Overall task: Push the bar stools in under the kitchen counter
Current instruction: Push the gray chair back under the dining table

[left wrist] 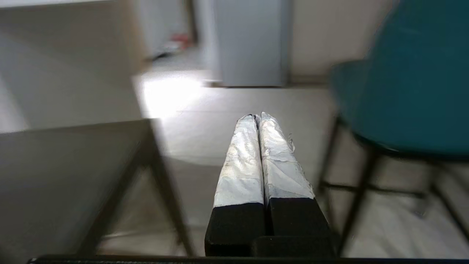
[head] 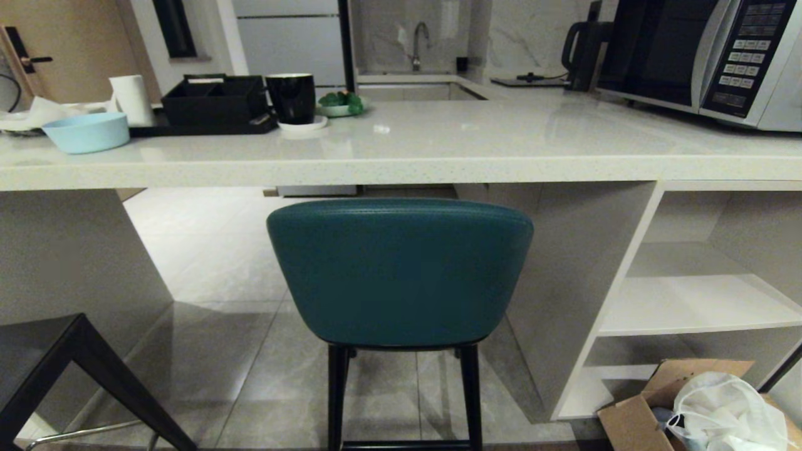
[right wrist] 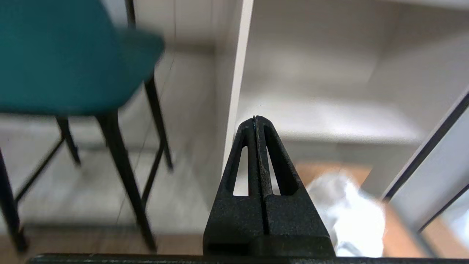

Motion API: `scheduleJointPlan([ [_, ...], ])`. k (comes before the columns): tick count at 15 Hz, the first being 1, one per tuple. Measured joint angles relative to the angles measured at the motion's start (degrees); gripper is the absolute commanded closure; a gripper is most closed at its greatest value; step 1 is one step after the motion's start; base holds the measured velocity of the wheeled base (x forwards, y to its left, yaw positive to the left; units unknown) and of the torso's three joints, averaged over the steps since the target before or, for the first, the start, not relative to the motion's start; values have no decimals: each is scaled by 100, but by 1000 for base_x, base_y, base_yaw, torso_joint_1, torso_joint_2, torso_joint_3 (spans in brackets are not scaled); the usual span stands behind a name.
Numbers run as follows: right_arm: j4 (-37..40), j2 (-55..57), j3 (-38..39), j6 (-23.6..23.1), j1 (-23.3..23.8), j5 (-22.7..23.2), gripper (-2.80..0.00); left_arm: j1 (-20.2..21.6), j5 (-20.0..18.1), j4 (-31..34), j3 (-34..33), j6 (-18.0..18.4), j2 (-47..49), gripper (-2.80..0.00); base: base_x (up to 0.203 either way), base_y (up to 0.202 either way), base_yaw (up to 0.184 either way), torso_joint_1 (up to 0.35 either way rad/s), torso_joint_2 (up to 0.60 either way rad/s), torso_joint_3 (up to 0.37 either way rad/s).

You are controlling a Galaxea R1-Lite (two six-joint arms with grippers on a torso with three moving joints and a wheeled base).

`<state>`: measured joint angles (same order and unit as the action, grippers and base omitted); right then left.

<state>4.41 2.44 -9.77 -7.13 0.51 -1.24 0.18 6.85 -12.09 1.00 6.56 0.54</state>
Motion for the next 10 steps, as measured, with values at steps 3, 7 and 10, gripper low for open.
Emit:
scheduleJointPlan([
  [3, -272, -180, 845, 205, -16, 247, 0, -5, -716, 844, -81, -195, -47, 0, 0, 0, 0, 0, 0, 0],
  [7, -441, -244, 959, 518, -24, 215, 0, -11, -814, 1009, -97, -266, -54, 0, 0, 0, 0, 0, 0, 0],
  [10, -443, -244, 970, 430, -24, 202, 0, -18, -802, 1010, -100, -280, -56, 0, 0, 0, 0, 0, 0, 0],
])
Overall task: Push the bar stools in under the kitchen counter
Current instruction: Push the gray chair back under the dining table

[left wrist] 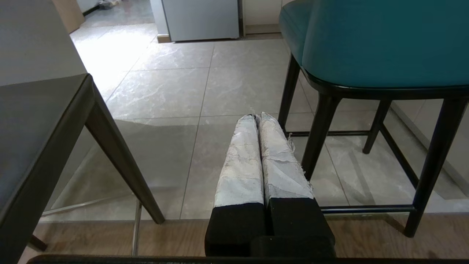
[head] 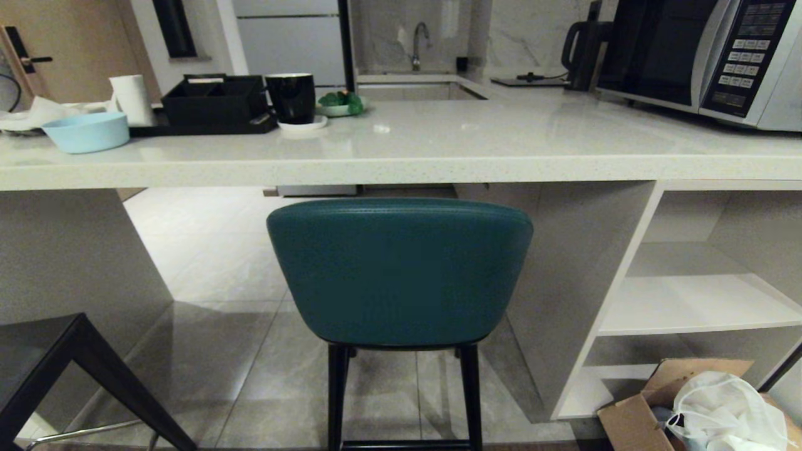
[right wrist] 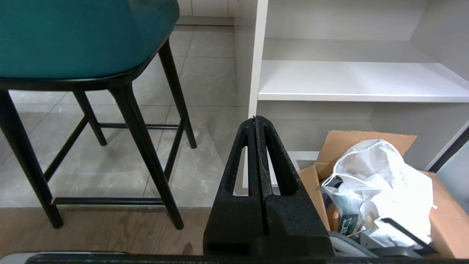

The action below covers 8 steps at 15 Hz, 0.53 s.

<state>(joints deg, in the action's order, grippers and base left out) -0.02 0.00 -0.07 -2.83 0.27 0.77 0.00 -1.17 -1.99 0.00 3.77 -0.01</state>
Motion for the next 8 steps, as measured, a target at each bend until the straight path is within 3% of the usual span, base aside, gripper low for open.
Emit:
scheduleJointPlan([
  [5, 2, -2, 7, -39, 0, 40, 0, 0, 16, 1, 0, -11, -1, 0, -14, 0, 0, 2, 1, 0],
  [8, 2, -2, 7, -38, 0, 41, 0, 0, 58, 4, 0, -63, -1, 0, -189, 0, -1, 5, 2, 1],
])
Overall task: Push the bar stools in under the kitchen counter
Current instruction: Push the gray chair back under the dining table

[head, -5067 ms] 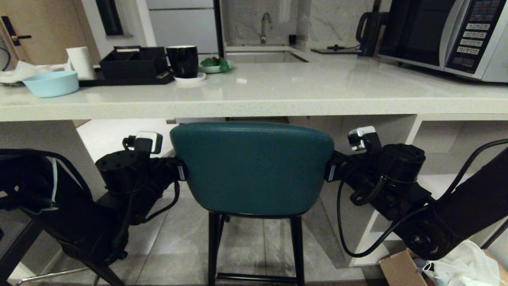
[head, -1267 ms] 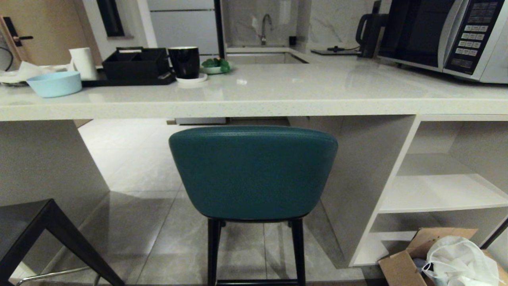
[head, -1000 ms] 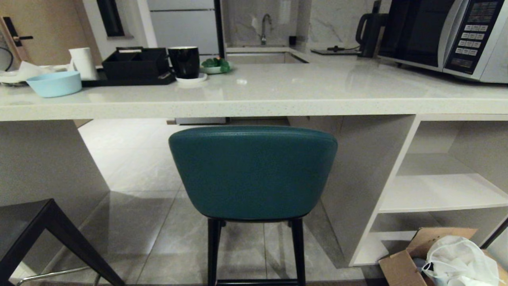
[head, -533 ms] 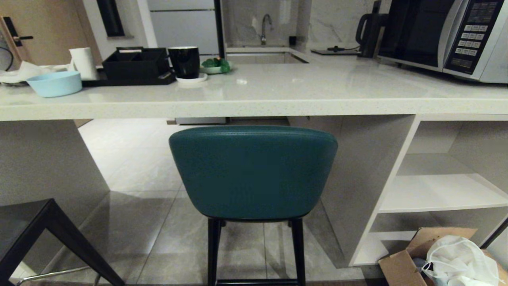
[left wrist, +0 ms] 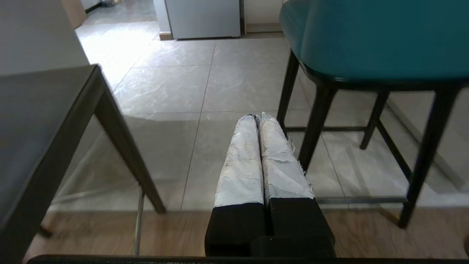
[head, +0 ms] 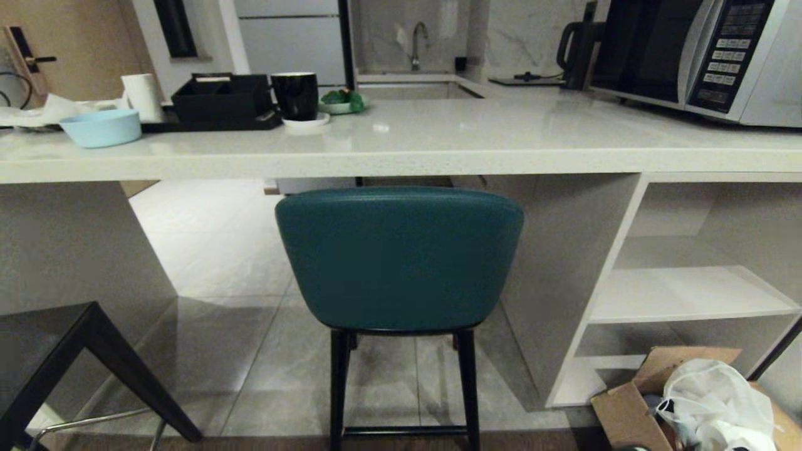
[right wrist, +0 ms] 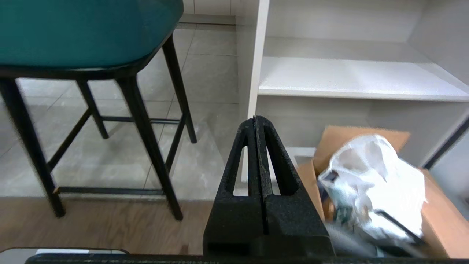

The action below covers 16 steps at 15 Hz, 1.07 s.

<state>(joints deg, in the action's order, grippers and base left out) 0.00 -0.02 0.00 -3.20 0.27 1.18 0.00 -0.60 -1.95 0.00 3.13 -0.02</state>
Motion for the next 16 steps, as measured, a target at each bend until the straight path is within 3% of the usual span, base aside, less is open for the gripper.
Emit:
scheduleJointPlan([
  [16, 13, 0, 0, 12, 0, -14, 0, 0, -9, 0, 0, -7, 0, 0, -197, 0, -3, 2, 2, 3],
])
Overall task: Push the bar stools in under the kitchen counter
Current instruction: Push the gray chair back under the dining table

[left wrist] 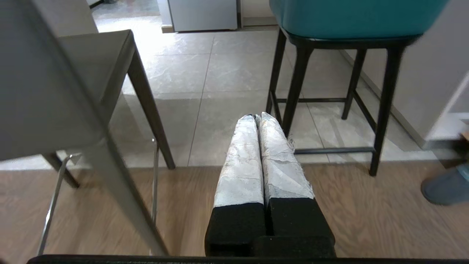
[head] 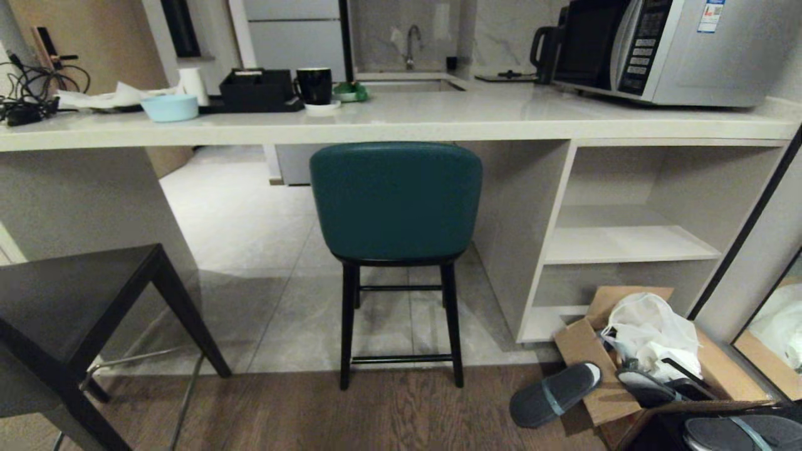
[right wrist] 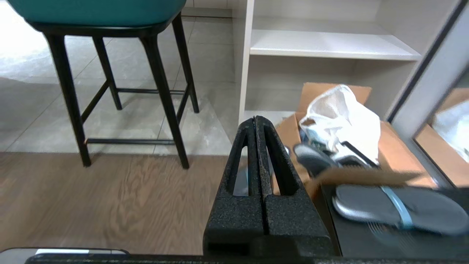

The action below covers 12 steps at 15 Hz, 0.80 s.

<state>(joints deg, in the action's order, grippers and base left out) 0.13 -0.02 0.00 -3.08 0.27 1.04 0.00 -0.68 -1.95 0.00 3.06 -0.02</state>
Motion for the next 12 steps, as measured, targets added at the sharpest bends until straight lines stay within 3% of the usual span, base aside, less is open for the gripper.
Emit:
scheduleJointPlan([
  [5, 2, 0, 0, 9, 0, -7, 0, 5, -2, -2, 0, -1, 0, 0, -179, 0, -4, 0, 1, 2],
  [12, 0, 0, 0, 13, 0, -10, 0, 0, -3, 2, 0, -11, 0, 0, 0, 0, 0, 0, 0, 0],
])
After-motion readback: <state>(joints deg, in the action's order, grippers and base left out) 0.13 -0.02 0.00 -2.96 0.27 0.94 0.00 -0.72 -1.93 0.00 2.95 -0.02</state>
